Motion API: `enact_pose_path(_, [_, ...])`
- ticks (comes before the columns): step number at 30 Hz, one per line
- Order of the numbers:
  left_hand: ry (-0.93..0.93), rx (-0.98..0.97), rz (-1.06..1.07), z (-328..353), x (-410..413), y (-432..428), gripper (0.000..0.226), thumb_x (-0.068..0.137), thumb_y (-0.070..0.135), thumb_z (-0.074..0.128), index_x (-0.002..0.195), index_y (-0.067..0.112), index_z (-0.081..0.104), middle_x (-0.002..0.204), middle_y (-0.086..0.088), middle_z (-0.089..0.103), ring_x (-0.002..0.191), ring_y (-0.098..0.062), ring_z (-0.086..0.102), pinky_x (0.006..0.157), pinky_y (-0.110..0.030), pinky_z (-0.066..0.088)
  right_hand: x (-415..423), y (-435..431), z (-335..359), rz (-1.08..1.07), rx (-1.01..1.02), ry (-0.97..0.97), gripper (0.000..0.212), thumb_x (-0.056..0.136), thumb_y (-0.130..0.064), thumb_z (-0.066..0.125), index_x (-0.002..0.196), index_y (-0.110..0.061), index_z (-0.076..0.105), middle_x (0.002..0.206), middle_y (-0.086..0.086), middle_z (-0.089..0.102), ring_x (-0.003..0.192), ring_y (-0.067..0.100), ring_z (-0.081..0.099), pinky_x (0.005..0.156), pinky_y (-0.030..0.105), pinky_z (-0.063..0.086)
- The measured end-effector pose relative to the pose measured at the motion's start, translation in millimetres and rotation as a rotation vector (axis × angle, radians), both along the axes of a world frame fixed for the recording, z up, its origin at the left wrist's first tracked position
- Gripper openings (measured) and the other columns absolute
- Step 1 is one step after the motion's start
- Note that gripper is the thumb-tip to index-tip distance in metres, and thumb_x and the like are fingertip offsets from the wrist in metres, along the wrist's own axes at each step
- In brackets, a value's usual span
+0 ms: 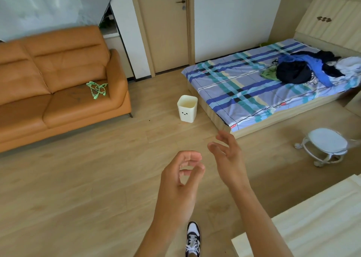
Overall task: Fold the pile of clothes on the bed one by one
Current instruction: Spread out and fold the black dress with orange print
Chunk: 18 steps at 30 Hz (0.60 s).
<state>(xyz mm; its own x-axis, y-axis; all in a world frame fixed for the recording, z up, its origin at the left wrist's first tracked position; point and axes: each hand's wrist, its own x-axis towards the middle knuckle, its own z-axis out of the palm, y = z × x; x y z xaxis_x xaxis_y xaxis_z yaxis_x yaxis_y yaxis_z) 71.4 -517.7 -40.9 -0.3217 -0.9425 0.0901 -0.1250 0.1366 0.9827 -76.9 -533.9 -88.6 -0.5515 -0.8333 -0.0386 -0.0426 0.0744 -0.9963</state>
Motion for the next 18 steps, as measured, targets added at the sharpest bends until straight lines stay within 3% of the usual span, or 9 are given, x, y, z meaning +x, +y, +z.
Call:
enact_pose_path(8, [-0.004,-0.052,-0.056,21,-61,-146,0.018,0.086,0.028,0.061,0.100,0.018,0.069,0.104,0.009,0.071,0.103,-0.009,0.064,0.082,-0.013,0.046,-61,-135,13,-0.029,-0.018,-0.034,0.051,0.094,-0.024,0.065,0.142,-0.025,0.048,0.132,-0.011,0.056,0.106,-0.008,0.060,0.084,0.013,0.044])
enact_pose_path(14, [0.002,-0.022,-0.224,18,-134,-213,0.017,0.086,0.028,0.060,0.099,0.021,0.069,0.102,0.012,0.072,0.103,-0.006,0.065,0.082,-0.012,0.046,-133,-169,8,-0.212,0.023,-0.018,0.045,0.094,-0.024,0.065,0.136,-0.030,0.051,0.122,-0.014,0.061,0.097,-0.010,0.062,0.080,0.015,0.044])
enact_pose_path(18, [0.011,0.005,-0.355,9,-197,-257,0.017,0.087,0.028,0.061,0.100,0.021,0.069,0.104,0.012,0.072,0.104,-0.007,0.065,0.082,-0.010,0.045,-188,-188,-2,-0.343,0.036,-0.023,0.039,0.095,-0.023,0.064,0.130,-0.034,0.051,0.125,-0.012,0.059,0.101,-0.003,0.064,0.072,0.007,0.046])
